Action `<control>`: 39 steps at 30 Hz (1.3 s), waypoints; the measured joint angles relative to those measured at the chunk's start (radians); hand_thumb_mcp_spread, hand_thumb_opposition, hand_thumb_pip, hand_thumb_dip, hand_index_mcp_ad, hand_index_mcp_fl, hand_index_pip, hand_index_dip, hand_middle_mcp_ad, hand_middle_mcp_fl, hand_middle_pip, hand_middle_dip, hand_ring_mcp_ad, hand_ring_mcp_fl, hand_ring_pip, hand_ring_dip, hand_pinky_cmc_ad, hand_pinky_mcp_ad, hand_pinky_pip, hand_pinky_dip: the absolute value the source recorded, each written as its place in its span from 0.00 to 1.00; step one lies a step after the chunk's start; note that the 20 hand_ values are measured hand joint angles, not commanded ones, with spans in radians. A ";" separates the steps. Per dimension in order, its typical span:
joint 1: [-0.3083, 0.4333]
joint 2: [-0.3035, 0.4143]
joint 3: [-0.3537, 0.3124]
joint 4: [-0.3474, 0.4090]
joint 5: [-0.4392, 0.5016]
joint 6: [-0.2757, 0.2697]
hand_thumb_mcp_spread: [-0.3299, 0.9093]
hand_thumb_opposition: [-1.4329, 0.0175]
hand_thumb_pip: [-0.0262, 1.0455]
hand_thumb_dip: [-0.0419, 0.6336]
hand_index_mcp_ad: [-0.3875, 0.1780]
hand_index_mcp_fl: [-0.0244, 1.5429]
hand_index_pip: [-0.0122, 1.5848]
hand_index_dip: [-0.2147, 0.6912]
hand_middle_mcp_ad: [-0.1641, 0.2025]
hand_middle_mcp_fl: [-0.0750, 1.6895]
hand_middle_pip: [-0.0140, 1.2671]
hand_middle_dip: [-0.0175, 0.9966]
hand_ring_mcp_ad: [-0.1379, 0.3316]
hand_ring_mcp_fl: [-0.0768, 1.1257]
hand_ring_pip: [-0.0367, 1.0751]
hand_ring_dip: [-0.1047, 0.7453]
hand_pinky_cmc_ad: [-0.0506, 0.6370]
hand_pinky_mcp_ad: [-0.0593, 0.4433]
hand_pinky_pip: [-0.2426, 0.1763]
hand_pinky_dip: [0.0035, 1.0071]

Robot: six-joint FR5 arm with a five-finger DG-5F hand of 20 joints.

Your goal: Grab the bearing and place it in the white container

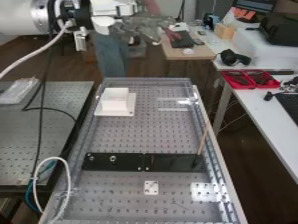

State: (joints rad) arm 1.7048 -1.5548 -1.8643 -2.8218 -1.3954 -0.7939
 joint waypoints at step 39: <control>0.000 -0.010 0.024 -0.021 -0.012 -0.017 0.45 0.48 0.56 0.36 0.52 0.10 0.08 0.48 0.58 0.04 0.10 0.23 0.56 0.06 0.10 0.24 0.65 0.71 0.35 0.40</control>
State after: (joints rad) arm 1.7049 -1.5643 -1.8405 -2.8425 -1.4076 -0.8112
